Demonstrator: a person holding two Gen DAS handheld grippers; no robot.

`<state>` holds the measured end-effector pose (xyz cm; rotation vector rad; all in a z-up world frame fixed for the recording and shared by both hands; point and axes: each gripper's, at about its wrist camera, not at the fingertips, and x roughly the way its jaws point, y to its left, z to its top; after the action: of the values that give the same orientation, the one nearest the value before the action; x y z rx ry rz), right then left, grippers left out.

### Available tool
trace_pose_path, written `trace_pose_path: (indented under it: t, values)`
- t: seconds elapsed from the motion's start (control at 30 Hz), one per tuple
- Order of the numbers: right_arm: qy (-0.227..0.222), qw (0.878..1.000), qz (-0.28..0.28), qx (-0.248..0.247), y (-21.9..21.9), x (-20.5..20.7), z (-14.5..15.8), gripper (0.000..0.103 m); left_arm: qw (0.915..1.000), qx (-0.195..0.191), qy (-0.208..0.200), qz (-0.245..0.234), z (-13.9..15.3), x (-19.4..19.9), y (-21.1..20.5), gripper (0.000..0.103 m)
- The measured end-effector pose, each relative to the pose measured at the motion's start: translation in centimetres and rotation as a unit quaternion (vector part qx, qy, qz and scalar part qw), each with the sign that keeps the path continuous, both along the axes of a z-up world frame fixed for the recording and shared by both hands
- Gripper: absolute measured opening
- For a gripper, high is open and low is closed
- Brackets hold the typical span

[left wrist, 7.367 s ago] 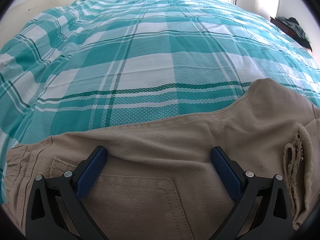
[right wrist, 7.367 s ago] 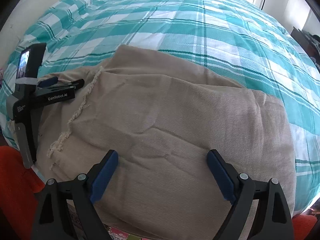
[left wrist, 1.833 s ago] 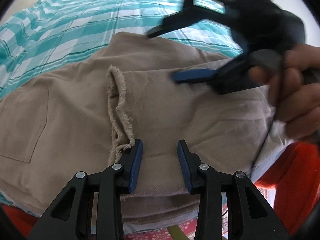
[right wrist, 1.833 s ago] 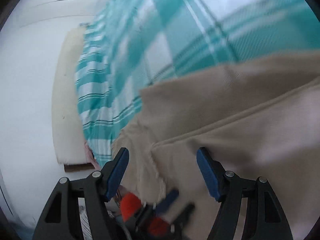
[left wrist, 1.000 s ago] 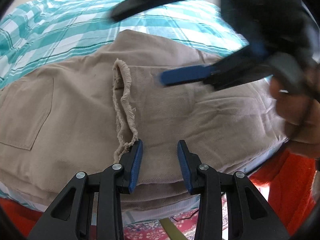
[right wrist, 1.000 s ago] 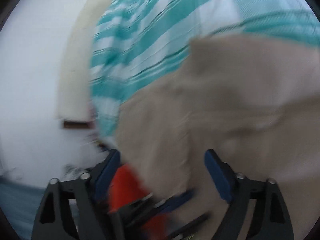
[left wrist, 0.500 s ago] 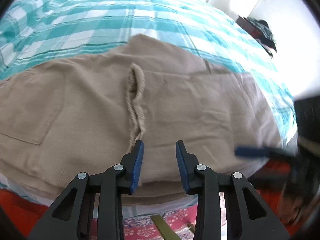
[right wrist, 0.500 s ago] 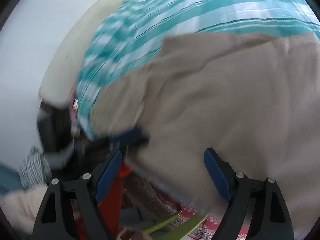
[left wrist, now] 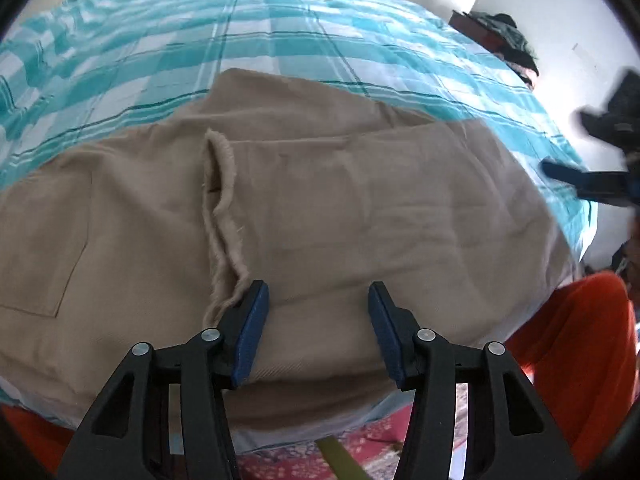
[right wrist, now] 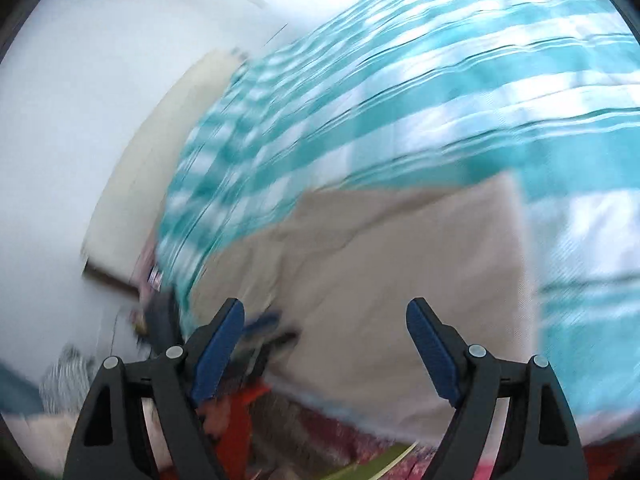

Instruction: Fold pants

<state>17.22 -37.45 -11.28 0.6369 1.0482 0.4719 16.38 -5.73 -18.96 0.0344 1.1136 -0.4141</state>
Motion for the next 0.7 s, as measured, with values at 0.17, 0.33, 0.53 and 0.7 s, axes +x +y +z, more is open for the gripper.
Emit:
trace_pose_path:
  t: [0.17,0.33,0.53,0.7]
  values:
    - [0.136,0.99,-0.024,0.04,-3.2,-0.8,-7.3,0.063,0.9999,0.0,0.008,-0.006,0.2,-0.3,0.8,0.052]
    - [0.079,0.993,-0.046,0.073,-3.9,-4.7,-4.1,0.069,1.0,0.008,0.001,-0.004,-0.1,-0.4,0.3,0.052]
    - [0.062,0.996,-0.046,-0.053,-1.2,-6.8,-5.8,0.063,0.9997,0.017,-0.015,0.008,1.7,-1.1,0.7,0.053]
    - [-0.051,0.988,-0.021,-0.145,2.2,-9.0,-2.2,0.07,0.998,0.003,-0.061,0.017,4.7,-3.0,3.5,0.065]
